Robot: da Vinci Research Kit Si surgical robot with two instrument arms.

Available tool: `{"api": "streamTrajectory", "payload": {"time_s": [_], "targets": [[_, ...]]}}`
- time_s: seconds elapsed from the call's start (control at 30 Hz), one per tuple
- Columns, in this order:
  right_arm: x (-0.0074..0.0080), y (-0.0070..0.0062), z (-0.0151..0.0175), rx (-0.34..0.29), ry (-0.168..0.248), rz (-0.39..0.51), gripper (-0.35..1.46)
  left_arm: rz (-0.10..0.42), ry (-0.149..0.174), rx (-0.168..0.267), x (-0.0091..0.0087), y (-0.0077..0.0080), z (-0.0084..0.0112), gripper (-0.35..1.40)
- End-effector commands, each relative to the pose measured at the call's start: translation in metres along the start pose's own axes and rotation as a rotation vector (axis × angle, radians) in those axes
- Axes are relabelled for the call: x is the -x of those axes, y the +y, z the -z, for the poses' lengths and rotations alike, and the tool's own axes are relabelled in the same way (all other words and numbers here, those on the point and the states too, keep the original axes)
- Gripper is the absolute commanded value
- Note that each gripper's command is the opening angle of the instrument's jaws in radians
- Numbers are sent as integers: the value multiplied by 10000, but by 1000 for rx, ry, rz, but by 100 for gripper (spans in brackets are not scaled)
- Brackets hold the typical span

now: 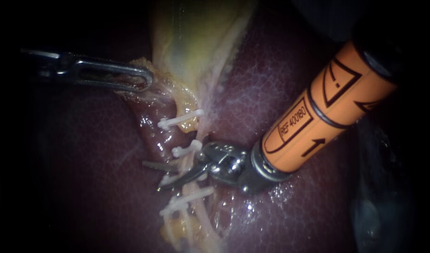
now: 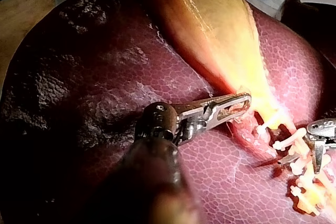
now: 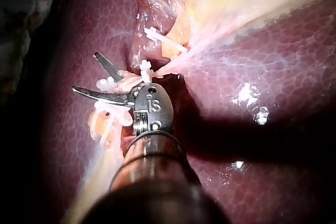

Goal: Go to the cutting position right tube

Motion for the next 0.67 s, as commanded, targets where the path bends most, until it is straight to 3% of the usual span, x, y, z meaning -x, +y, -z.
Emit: {"api": "streamTrajectory", "payload": {"time_s": [0.03,0.17,0.67], "targets": [[-5,-2,1,1,5,0,123,0,0,0,0,0,0,-35],[-12,-3,3,1,8,8,123,0,0,0,0,0,0,-35],[-11,-3,3,2,8,8,125,0,0,0,0,1,0,-35]]}}
